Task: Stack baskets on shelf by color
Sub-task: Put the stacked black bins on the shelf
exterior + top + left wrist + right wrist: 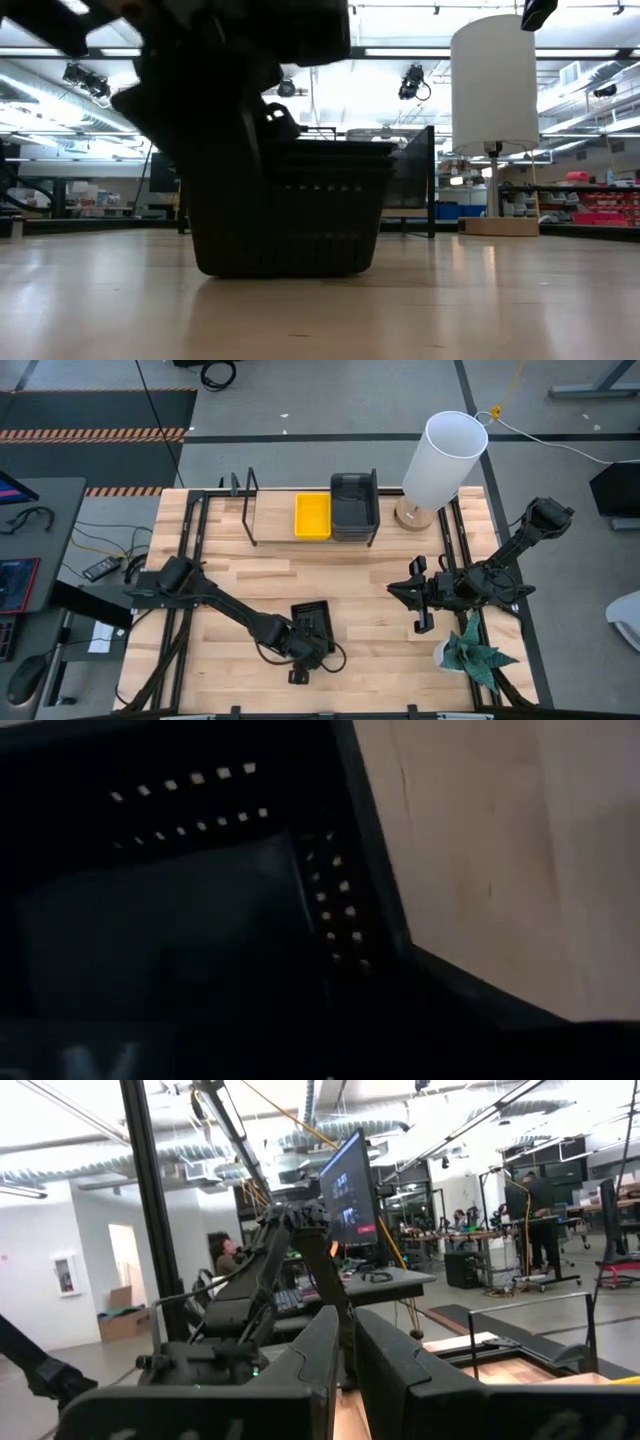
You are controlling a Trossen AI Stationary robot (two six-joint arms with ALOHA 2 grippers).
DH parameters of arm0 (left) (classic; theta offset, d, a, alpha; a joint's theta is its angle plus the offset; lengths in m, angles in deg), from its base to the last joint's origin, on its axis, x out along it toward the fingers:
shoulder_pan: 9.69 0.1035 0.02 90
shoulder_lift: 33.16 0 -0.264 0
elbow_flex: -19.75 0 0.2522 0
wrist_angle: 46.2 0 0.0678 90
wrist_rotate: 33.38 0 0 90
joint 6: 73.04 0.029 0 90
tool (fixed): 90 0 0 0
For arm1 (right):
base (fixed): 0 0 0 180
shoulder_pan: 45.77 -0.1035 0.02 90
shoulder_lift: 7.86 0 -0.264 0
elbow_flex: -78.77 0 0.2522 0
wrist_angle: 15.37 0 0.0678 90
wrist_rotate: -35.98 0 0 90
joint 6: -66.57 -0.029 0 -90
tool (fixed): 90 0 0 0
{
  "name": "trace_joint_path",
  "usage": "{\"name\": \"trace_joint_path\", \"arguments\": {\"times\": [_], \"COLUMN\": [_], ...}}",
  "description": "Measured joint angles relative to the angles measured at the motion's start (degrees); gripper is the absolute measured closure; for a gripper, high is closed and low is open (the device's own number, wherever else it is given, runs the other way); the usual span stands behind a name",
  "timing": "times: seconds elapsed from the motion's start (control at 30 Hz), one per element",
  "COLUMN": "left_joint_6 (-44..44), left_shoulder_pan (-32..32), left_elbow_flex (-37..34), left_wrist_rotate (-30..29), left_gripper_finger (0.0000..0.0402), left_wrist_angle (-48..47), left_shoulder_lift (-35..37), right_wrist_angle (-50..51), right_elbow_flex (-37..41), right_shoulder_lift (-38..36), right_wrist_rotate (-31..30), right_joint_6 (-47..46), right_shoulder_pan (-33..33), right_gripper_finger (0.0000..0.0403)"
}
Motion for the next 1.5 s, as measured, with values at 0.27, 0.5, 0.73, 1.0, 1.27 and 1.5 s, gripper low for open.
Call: {"name": "trace_joint_path", "arguments": {"times": [0.27, 0.5, 0.73, 1.0, 1.27, 1.5], "left_joint_6": [3.63, 5.99, 5.2, 11.51, 17.47, 22.77], "left_shoulder_pan": [0.95, 2.17, 8.78, 16.32, 24.28, 29.6], "left_elbow_flex": [0.13, -5.62, -21.92, -25.18, -25.16, -25.16], "left_wrist_rotate": [-0.53, -2.57, -3.92, -7.37, -7.37, -7.64], "left_gripper_finger": [0.0365, 0.0387, 0.039, 0.039, 0.039, 0.039], "left_wrist_angle": [-8.56, -13.52, -8.13, -11.11, -13.97, -15.15], "left_shoulder_lift": [1.24, 9.5, 24.5, 33.91, 34.32, 34.34], "right_wrist_angle": [0.06, 0.14, 0.47, 0.51, 0.86, 0.91], "right_elbow_flex": [0.02, 0.02, 0.04, 0.04, 0.04, 0.04], "right_shoulder_lift": [0.0, 0.0, 0.0, 0.0, 0.0, 0.0], "right_wrist_rotate": [0.0, 0.02, -0.31, -0.63, -0.84, -1.07], "right_joint_6": [0.2, 0.0, -0.02, -0.02, -0.22, -0.17], "right_shoulder_pan": [0.0, -0.98, -1.77, -1.46, -1.46, -1.46], "right_gripper_finger": [0.0363, 0.0363, 0.0363, 0.0363, 0.0363, 0.0363]}}
